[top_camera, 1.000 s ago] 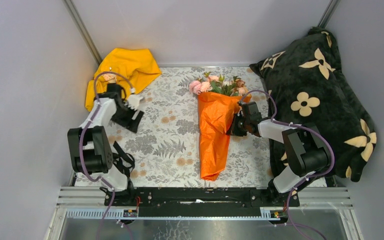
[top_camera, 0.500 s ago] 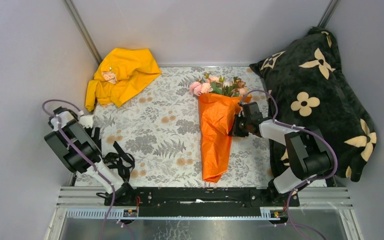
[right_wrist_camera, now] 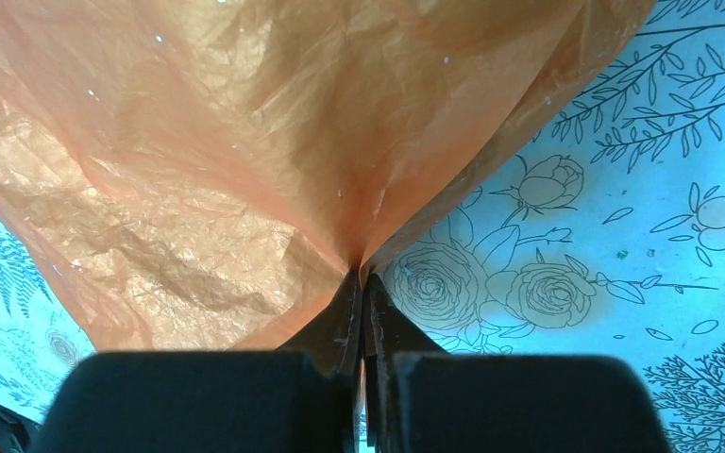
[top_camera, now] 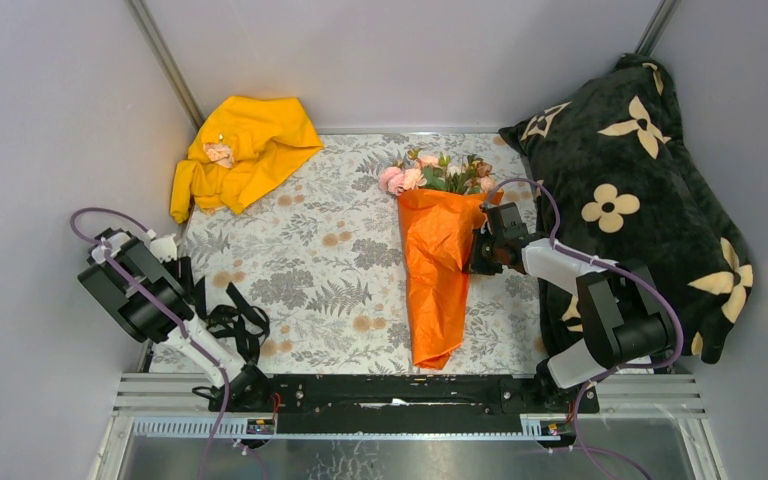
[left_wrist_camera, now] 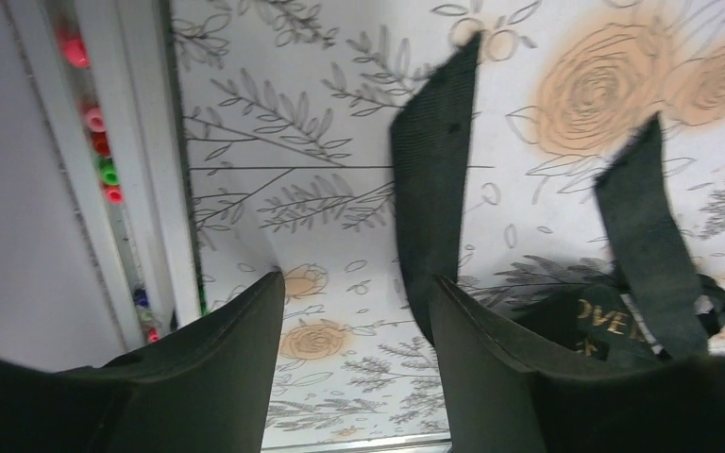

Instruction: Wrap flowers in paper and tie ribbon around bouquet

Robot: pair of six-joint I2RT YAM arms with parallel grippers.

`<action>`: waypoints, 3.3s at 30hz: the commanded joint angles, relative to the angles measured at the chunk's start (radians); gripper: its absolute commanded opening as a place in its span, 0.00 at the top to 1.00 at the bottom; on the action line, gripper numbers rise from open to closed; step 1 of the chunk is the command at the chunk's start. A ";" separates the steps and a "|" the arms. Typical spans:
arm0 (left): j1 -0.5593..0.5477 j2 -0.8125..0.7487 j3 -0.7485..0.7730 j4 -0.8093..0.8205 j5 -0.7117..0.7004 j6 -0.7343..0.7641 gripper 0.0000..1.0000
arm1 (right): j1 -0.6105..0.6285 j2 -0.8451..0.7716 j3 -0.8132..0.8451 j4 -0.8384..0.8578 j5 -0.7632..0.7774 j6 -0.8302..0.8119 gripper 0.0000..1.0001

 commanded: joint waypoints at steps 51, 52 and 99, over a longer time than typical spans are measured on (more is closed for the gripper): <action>-1.458 -0.373 0.385 -0.214 0.367 -0.004 1.00 | -0.001 -0.038 0.054 -0.035 0.039 -0.027 1.00; -1.461 -0.386 0.361 -0.229 0.398 0.014 1.00 | -0.001 -0.037 0.058 -0.038 0.037 -0.027 1.00; -2.305 0.148 0.194 0.699 -0.562 0.111 1.00 | 0.048 0.067 0.341 -0.108 -0.274 0.169 1.00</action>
